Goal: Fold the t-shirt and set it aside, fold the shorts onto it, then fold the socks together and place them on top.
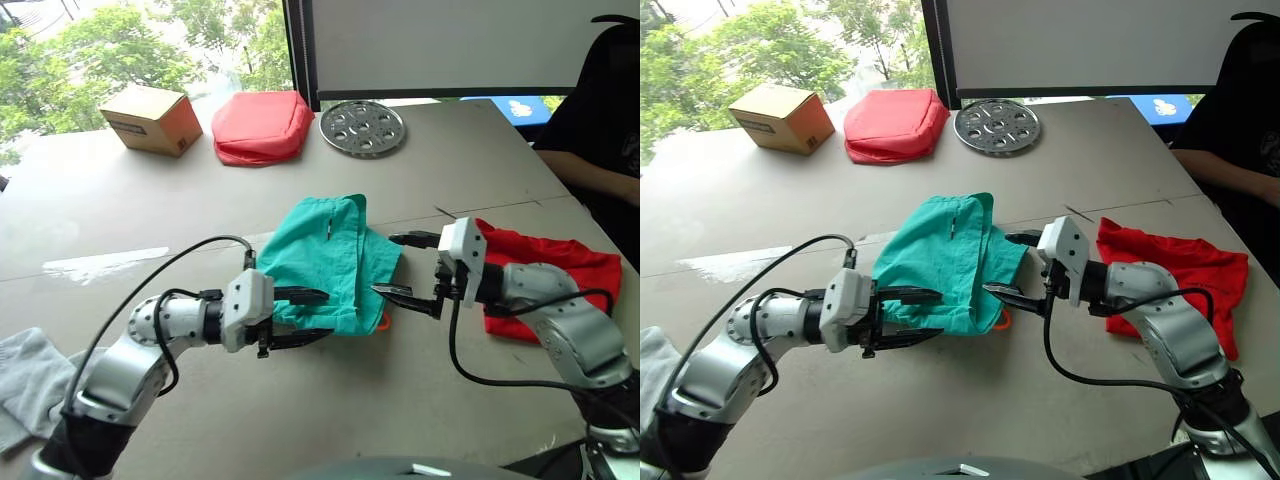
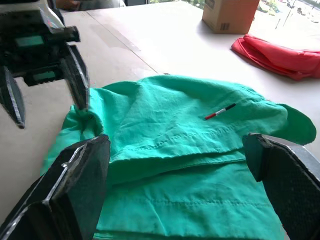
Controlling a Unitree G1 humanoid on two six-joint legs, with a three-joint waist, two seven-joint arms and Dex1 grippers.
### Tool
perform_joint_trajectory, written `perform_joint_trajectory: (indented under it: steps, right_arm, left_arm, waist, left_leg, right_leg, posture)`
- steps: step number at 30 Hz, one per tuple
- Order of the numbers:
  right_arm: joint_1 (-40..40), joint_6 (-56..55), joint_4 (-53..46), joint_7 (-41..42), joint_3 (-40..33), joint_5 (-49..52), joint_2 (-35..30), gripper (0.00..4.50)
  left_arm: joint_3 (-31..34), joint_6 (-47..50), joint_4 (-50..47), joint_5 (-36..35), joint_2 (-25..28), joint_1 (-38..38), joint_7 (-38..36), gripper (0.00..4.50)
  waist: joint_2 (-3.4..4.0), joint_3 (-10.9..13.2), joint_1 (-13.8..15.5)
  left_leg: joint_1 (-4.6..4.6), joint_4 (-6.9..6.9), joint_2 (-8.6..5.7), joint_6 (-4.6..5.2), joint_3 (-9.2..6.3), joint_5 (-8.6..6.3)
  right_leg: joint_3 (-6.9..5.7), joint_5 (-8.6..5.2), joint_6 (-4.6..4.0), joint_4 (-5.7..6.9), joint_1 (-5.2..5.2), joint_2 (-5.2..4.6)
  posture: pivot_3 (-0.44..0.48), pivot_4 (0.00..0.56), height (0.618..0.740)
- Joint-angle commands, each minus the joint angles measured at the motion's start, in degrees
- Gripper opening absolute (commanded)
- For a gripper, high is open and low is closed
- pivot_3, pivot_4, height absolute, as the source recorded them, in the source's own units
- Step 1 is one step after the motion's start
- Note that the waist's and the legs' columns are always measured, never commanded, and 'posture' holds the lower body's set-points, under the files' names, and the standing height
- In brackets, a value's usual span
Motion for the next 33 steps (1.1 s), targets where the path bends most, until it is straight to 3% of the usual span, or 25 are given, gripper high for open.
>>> perform_joint_trajectory:
  steps: [1,4,7,11,15,18,23,33]
  right_arm:
    - [-5.49,-4.15,10.8,0.22,6.59,-6.85,4.46,4.5]
    - [-8.24,-6.94,19.17,0.48,12.41,-13.84,5.84,4.5]
    - [-7.83,-9.26,22.7,0.35,13.36,-17.15,5.26,4.5]
    - [-2.67,0.41,11.39,0.71,1.32,-4.51,4.58,4.5]
    - [2.4,16.91,-2.47,-2.7,-8.6,9.13,3.78,4.5]
    - [4.39,25.29,-6.6,-8.03,-10.75,11.43,3.98,4.5]
    - [3.87,33.08,-3.75,-18.67,-11.25,8.97,7.79,4.5]
    - [6.55,44.64,-3.21,-19.96,-15.04,16.45,10.12,4.5]
  left_arm:
    - [9.55,6.33,-13.0,-7.23,-0.68,10.41,6.41,2.35]
    - [13.81,4.93,-18.8,-7.13,-6.44,16.96,12.63,2.35]
    - [16.73,4.97,-20.42,-8.89,-8.07,20.97,11.04,2.35]
    - [24.95,5.23,-15.63,-15.98,-8.27,23.34,5.52,2.35]
    - [29.1,5.37,-12.08,-16.04,-7.07,23.74,0.55,2.35]
    - [28.72,6.62,-11.41,-15.39,-5.8,21.75,0.56,2.35]
    - [27.26,8.17,-10.25,-14.98,-5.24,18.62,0.82,2.35]
    - [27.17,5.56,-6.86,-11.04,-7.27,20.42,-5.03,2.35]
  waist:
    - [0.03,0.02,0.32]
    - [0.02,0.02,0.35]
    - [0.01,0.0,1.27]
    - [0.09,0.01,1.89]
    - [0.2,0.07,1.57]
    - [0.17,0.05,1.35]
    - [0.17,0.05,1.37]
    - [0.14,0.01,1.37]
  left_leg:
    - [-0.01,-0.02,-0.06,0.0,-0.05,0.0]
    - [0.0,-0.02,-0.06,0.0,-0.01,-0.01]
    - [-0.01,0.04,-0.21,0.0,-0.03,-0.01]
    - [0.07,0.09,-0.19,-0.01,-0.09,-0.01]
    - [0.06,0.1,-0.18,-0.01,-0.06,-0.01]
    - [0.1,0.06,-0.1,-0.01,-0.04,-0.03]
    - [0.1,0.06,-0.05,-0.02,0.05,-0.03]
    - [0.06,0.01,-0.08,0.02,0.11,-0.05]
  right_leg:
    - [-0.01,0.0,-0.01,0.02,0.02,-0.03]
    - [0.02,0.06,-0.11,0.0,0.01,-0.03]
    - [0.02,0.12,-0.22,-0.01,0.06,-0.12]
    - [-0.04,0.0,-0.04,0.02,0.17,-0.11]
    - [-0.03,-0.02,0.0,0.02,0.17,-0.1]
    - [-0.02,-0.03,0.0,-0.01,0.17,-0.01]
    - [0.09,-0.03,-0.01,0.0,0.08,0.05]
    - [0.2,-0.03,-0.04,-0.02,0.01,0.06]
  posture:
    - [0.0,0.15,0.74]
    - [0.0,0.15,0.74]
    - [0.0,0.15,0.74]
    - [0.0,0.15,0.74]
    - [0.0,0.15,0.74]
    - [0.0,0.15,0.74]
    - [0.0,0.15,0.74]
    - [0.0,0.15,0.74]
